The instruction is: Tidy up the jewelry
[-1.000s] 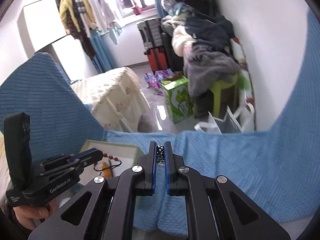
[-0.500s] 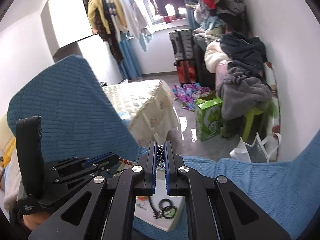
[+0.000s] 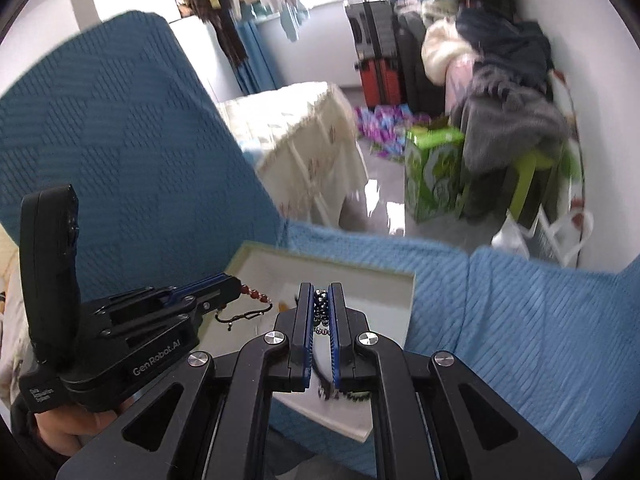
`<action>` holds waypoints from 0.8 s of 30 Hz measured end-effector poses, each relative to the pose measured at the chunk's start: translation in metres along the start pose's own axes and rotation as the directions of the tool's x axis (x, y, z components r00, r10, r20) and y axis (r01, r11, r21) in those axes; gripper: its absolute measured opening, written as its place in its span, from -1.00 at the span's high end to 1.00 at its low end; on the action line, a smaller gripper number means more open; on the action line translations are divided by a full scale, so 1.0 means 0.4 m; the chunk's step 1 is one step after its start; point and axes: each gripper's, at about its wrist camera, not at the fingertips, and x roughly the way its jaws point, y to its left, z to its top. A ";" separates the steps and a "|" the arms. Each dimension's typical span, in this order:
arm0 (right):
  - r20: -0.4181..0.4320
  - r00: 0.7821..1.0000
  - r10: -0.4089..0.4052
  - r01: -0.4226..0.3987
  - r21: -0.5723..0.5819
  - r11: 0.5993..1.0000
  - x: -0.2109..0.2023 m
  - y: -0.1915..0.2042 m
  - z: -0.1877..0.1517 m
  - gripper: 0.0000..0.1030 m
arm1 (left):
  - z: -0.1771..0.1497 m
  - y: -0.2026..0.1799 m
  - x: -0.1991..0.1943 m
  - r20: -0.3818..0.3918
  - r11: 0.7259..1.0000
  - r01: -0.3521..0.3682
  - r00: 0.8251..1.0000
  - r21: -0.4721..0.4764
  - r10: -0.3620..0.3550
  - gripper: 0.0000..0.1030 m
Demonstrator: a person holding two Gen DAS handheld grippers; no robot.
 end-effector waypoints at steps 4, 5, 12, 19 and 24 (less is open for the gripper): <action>-0.079 0.997 -0.023 0.023 0.006 1.000 0.074 -0.014 -0.060 0.91 | -0.054 0.032 0.070 -0.054 1.000 0.003 0.999 -0.018 -0.004 0.90; -0.092 0.995 -0.026 0.026 0.005 1.000 0.086 -0.018 -0.073 0.91 | -0.068 0.039 0.090 -0.069 1.000 0.006 0.998 -0.027 -0.008 0.90; -0.183 0.982 -0.056 0.062 0.024 0.998 0.173 -0.062 -0.153 0.90 | -0.153 0.051 0.182 -0.174 0.999 0.009 0.985 -0.036 -0.015 0.90; -0.200 0.979 -0.046 0.060 0.062 0.996 0.168 -0.080 -0.148 0.68 | -0.136 0.052 0.153 -0.164 0.998 0.009 0.986 -0.063 -0.019 0.86; -0.137 0.989 -0.048 0.056 0.060 0.997 0.108 -0.073 -0.111 -0.08 | -0.110 0.043 0.103 -0.158 0.998 -0.008 0.988 -0.065 -0.003 0.59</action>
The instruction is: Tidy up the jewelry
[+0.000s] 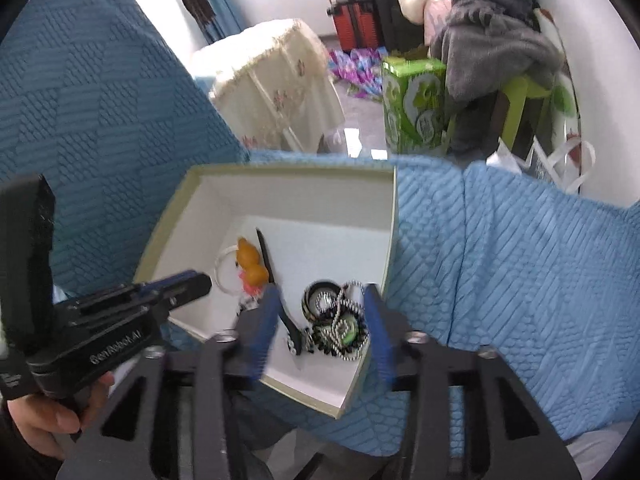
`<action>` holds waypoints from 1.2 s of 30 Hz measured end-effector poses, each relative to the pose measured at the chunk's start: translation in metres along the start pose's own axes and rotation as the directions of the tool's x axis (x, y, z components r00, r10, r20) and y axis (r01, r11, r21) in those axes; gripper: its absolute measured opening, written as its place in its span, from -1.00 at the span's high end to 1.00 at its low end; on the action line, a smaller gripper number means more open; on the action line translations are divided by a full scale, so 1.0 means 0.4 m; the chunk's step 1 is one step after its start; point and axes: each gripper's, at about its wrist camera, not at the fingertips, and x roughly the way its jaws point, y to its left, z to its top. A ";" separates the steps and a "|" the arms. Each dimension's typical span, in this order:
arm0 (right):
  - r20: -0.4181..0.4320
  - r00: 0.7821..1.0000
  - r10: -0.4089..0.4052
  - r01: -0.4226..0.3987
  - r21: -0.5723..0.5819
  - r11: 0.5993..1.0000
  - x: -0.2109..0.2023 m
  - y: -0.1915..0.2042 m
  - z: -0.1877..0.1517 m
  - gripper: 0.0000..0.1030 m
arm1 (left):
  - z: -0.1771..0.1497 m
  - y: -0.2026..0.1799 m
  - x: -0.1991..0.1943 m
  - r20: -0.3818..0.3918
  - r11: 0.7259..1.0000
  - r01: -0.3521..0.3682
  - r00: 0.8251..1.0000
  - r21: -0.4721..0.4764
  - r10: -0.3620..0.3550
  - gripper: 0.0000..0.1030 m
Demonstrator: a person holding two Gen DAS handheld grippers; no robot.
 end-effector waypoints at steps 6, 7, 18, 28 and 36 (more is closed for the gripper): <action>0.137 0.990 0.008 -0.004 -0.033 0.999 -0.140 0.018 0.054 -0.42 | 0.024 -0.042 -0.129 0.112 0.999 -0.027 0.993 0.038 0.023 -0.39; 0.162 0.987 0.019 -0.011 -0.046 0.999 -0.167 0.022 0.062 -0.51 | 0.030 -0.049 -0.148 0.119 0.998 -0.028 0.993 0.047 0.023 -0.39; 0.448 0.894 -0.010 0.035 -0.048 0.998 -0.486 0.038 0.101 -1.00 | 0.035 -0.197 -0.521 0.413 0.985 -0.072 0.911 0.159 0.000 -0.61; 0.509 0.859 -0.047 0.068 -0.023 0.997 -0.618 0.026 0.001 -1.00 | -0.035 -0.236 -0.673 0.487 0.987 -0.046 0.873 0.151 -0.034 -0.61; 0.477 0.876 -0.078 0.082 0.013 0.997 -0.621 0.023 -0.103 -1.00 | -0.095 -0.238 -0.663 0.463 0.992 -0.054 0.886 0.117 -0.007 -0.61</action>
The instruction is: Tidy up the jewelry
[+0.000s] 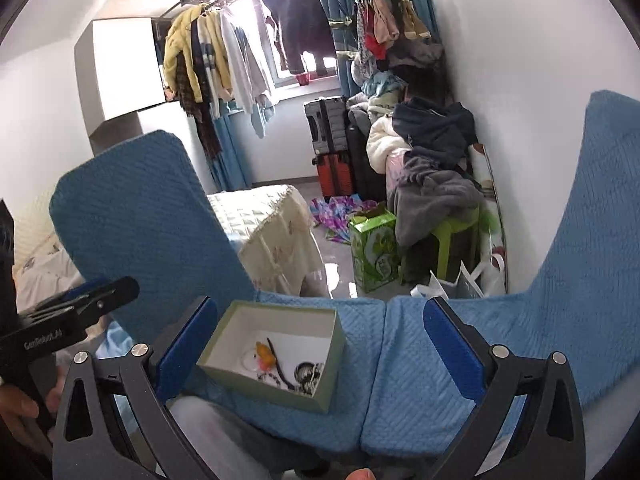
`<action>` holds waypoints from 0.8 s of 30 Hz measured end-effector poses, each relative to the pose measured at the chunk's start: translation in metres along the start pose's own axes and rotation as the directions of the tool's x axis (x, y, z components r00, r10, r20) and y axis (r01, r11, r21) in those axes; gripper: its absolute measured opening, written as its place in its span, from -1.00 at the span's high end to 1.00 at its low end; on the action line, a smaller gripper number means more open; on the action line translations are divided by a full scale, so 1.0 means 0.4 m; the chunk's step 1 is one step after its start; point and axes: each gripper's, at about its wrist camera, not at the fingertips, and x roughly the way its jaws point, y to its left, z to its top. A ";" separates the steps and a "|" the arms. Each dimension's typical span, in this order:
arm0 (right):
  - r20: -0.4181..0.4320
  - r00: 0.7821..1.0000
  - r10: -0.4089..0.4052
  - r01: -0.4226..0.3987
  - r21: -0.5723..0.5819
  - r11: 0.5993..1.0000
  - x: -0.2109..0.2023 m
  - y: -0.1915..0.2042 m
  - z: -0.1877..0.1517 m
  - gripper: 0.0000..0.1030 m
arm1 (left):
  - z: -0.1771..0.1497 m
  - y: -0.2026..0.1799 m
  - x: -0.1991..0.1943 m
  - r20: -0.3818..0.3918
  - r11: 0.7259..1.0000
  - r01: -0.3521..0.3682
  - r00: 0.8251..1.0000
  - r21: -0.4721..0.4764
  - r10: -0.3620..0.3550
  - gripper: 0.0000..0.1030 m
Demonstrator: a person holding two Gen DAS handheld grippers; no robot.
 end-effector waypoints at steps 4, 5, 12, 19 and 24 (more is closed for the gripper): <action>-0.028 0.999 -0.018 0.017 -0.015 1.000 0.007 0.007 -0.041 -1.00 | -0.028 -0.002 -0.003 -0.009 1.000 -0.016 1.000 -0.006 0.016 -0.61; -0.033 0.999 -0.021 0.021 -0.019 1.000 0.009 0.007 -0.051 -1.00 | -0.035 -0.002 -0.001 -0.017 1.000 -0.014 1.000 -0.008 0.014 -0.61; -0.075 0.997 -0.029 0.026 -0.033 0.999 0.022 0.013 -0.105 -1.00 | -0.090 0.010 0.016 -0.069 0.999 -0.036 0.997 -0.026 0.035 -0.61; -0.069 0.997 -0.044 0.041 -0.043 0.998 0.017 0.021 -0.138 -1.00 | -0.141 0.035 0.026 -0.085 0.998 -0.040 0.996 -0.044 0.036 -0.61; -0.081 0.996 -0.048 0.046 -0.021 0.999 0.039 0.018 -0.182 -1.00 | -0.192 0.037 0.060 -0.125 0.999 -0.037 0.992 -0.031 0.033 -0.61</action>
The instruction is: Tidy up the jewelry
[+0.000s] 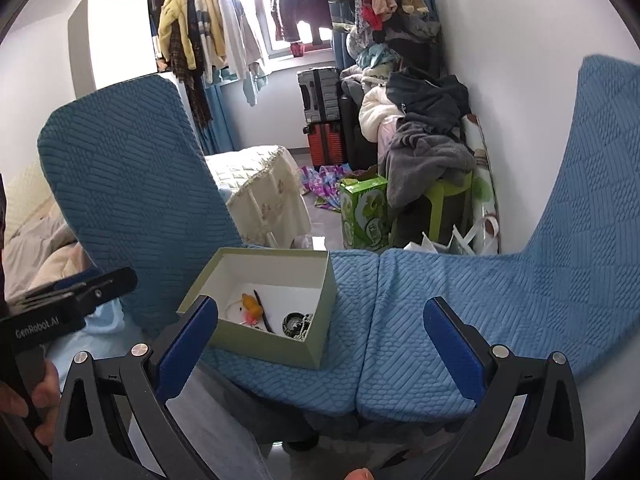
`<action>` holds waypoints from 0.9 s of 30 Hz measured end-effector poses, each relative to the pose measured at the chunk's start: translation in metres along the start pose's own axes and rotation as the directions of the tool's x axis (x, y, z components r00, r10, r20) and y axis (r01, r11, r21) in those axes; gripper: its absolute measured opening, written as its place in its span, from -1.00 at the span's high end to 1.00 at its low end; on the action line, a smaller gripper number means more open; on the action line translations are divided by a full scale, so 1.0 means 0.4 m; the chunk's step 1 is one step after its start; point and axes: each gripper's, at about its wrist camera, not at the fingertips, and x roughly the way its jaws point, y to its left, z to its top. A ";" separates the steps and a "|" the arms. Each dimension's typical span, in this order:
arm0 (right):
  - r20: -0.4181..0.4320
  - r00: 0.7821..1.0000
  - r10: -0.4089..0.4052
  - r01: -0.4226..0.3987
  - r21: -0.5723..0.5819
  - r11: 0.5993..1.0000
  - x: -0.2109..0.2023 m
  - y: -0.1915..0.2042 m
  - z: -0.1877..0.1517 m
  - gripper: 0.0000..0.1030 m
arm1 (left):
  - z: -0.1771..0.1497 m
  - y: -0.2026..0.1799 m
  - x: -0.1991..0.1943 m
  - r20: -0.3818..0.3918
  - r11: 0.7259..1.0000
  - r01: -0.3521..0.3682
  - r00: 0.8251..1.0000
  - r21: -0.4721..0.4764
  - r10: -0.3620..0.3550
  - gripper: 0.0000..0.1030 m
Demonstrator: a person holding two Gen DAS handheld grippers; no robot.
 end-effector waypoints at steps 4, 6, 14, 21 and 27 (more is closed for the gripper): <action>-0.024 0.999 -0.028 0.028 0.006 1.000 0.022 0.000 -0.043 -1.00 | -0.032 -0.006 0.045 -0.045 1.000 -0.015 0.999 0.014 0.016 -0.61; -0.040 0.999 -0.032 0.033 0.010 0.999 0.029 -0.002 -0.058 -1.00 | -0.041 -0.011 0.057 -0.058 1.000 0.003 0.998 0.023 -0.002 -0.61; -0.041 0.998 -0.056 0.058 0.049 0.997 0.033 -0.032 -0.068 -1.00 | -0.050 -0.017 0.073 -0.064 0.999 -0.013 0.998 0.053 0.017 -0.61; -0.039 0.997 -0.062 0.064 0.055 0.996 0.033 -0.043 -0.067 -1.00 | -0.054 -0.022 0.092 -0.094 0.998 -0.024 0.995 0.054 0.029 -0.61; -0.046 0.996 -0.071 0.074 0.055 0.996 0.034 -0.044 -0.073 -1.00 | -0.051 -0.018 0.090 -0.092 0.999 -0.006 0.996 0.045 0.010 -0.61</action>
